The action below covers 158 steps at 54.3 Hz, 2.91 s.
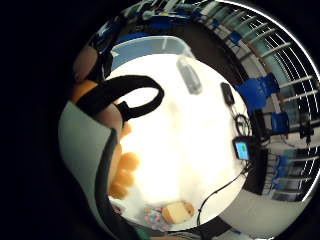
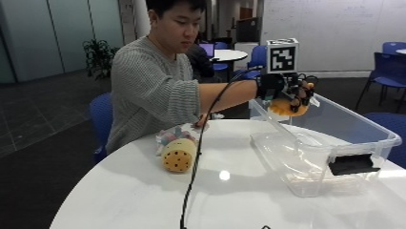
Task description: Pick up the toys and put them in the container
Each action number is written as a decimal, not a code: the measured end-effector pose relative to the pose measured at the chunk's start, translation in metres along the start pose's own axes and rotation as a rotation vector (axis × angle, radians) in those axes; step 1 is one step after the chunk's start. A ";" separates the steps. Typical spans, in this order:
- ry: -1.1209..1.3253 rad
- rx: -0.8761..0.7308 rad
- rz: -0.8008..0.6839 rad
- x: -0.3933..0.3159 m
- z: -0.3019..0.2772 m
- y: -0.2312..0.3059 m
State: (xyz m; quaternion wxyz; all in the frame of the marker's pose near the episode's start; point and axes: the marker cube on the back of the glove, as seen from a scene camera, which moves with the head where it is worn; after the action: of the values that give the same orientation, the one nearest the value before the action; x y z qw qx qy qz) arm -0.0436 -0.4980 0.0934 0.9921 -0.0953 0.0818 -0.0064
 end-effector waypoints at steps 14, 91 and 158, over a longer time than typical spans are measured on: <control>0.063 -0.176 -0.021 -0.020 0.056 -0.017; -0.060 -0.215 -0.102 0.059 0.051 0.405; 0.077 -0.175 -0.001 0.028 0.123 0.381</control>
State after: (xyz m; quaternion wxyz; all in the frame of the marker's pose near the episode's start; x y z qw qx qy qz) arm 0.0028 -0.1011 0.1358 0.9760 -0.1816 0.1199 -0.0034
